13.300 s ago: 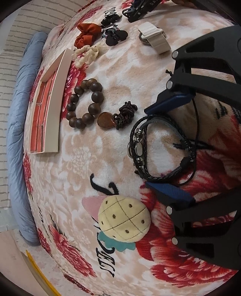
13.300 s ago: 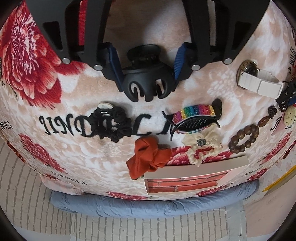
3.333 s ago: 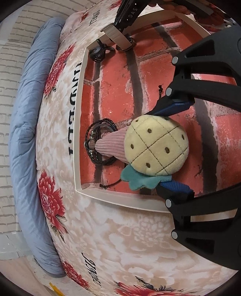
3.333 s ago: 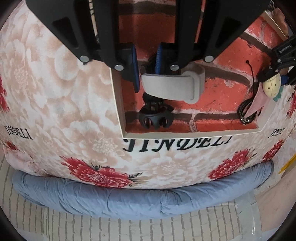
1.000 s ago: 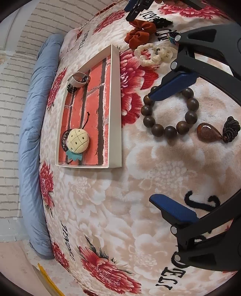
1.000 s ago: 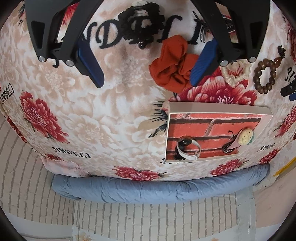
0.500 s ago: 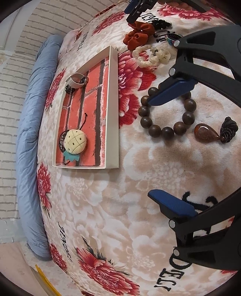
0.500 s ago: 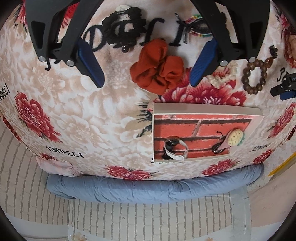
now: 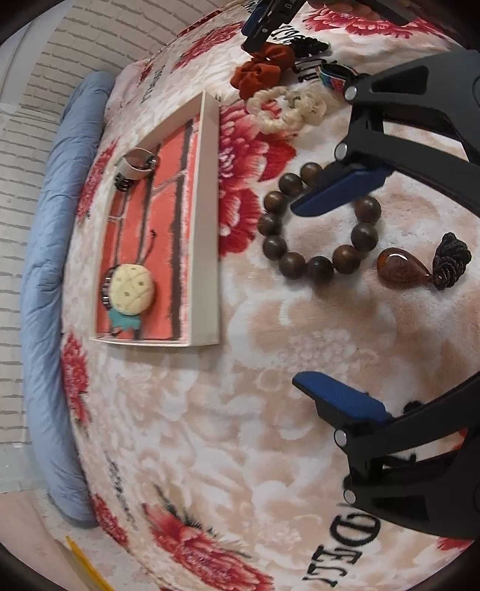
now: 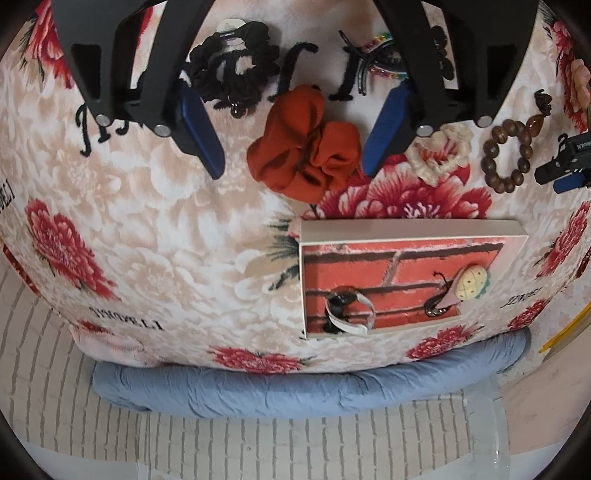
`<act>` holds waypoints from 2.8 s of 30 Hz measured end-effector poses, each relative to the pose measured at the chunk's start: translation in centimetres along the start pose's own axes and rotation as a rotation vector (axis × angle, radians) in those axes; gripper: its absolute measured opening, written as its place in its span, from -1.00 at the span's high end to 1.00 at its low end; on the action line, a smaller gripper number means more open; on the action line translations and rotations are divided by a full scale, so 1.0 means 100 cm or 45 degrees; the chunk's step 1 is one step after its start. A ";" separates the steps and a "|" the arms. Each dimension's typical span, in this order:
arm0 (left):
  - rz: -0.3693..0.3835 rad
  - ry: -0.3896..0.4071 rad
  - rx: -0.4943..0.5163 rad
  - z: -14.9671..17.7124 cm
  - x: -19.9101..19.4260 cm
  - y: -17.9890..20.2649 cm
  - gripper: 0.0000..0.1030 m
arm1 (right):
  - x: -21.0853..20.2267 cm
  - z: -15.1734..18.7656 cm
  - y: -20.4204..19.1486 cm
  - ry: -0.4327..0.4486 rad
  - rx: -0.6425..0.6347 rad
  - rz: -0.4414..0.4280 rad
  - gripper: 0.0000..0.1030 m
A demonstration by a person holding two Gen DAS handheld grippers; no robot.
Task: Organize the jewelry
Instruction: 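Close left tool on the wooden bead bracelet while right tool grasps the orange scrunchie, then carry bracelet in left tool and scrunchie in right tool into the tray, open both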
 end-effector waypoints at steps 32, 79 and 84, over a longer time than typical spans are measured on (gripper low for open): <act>-0.065 -0.016 0.004 0.003 0.028 0.000 0.65 | 0.029 0.006 0.020 -0.030 0.093 -0.062 0.64; 0.162 0.192 0.102 -0.137 0.011 0.058 0.65 | 0.072 -0.118 -0.019 0.076 0.038 -0.104 0.66; 0.120 0.163 0.081 -0.145 0.041 0.045 0.65 | 0.093 -0.120 -0.017 0.058 0.062 -0.097 0.66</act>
Point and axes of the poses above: each gripper's, at about its wrist camera, not at the fingertips, and x roughly the way its jaws point, y to its right, z to its underside, the point moved 5 cm from there along x, roughly the way its jaws point, and after that the axes turned 11 degrees about -x, right-handed, at the moved point
